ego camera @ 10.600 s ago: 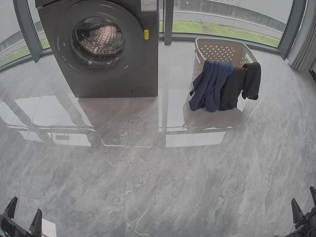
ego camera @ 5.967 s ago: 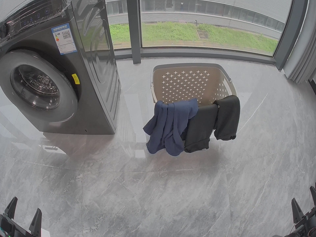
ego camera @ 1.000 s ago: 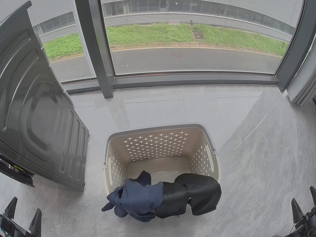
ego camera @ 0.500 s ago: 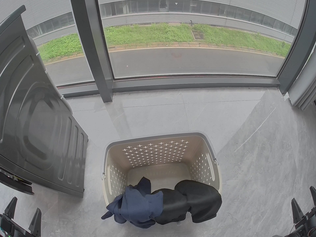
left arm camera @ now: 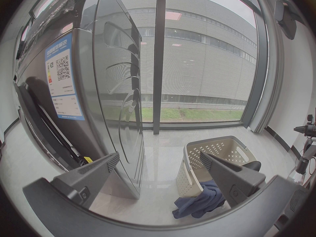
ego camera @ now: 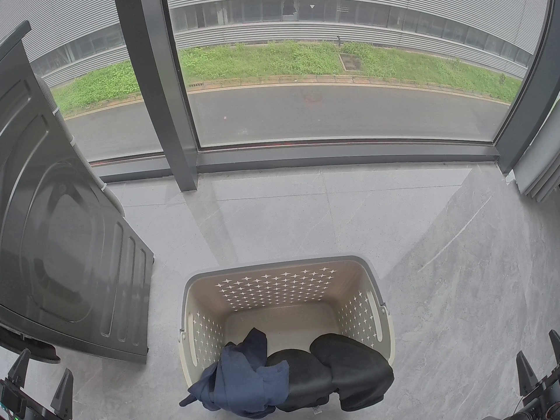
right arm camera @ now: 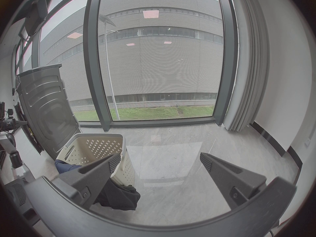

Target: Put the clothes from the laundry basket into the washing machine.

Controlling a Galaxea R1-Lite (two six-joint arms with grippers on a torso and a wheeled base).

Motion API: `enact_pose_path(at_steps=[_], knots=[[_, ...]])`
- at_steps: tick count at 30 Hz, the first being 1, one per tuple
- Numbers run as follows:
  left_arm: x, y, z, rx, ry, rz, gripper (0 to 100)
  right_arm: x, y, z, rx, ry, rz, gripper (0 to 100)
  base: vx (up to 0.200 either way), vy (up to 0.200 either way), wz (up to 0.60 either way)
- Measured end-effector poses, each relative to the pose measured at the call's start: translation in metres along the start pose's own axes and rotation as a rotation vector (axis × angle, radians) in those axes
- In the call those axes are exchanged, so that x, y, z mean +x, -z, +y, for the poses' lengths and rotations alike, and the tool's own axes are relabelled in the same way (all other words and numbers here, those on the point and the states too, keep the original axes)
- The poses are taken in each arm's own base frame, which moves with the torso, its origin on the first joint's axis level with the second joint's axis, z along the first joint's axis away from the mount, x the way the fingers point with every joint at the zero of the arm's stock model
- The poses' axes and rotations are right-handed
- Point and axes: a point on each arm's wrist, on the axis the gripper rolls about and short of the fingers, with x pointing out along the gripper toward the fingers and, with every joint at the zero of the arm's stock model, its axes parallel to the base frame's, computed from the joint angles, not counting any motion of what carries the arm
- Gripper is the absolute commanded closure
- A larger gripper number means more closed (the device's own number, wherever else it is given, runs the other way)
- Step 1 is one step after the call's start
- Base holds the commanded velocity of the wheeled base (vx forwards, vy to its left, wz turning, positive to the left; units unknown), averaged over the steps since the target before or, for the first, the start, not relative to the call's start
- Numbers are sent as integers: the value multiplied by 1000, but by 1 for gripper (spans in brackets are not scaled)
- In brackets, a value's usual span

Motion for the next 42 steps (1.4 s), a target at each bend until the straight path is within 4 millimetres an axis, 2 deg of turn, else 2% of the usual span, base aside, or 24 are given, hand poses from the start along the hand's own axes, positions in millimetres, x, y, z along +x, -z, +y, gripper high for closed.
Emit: enact_pose_path(at_steps=[5, 26, 34, 42], knots=[[0, 0, 0, 0, 0, 0, 0, 0, 0, 0, 0, 0, 0, 0, 200, 0, 0], [0, 0, 0, -1, 0, 0, 0, 0, 0, 0, 0, 0, 0, 0, 29, 0, 0], [0, 0, 0, -1, 0, 0, 0, 0, 0, 0, 0, 0, 0, 0, 200, 0, 0], [0, 0, 0, -1, 0, 0, 0, 0, 0, 0, 0, 0, 0, 0, 0, 0, 0]])
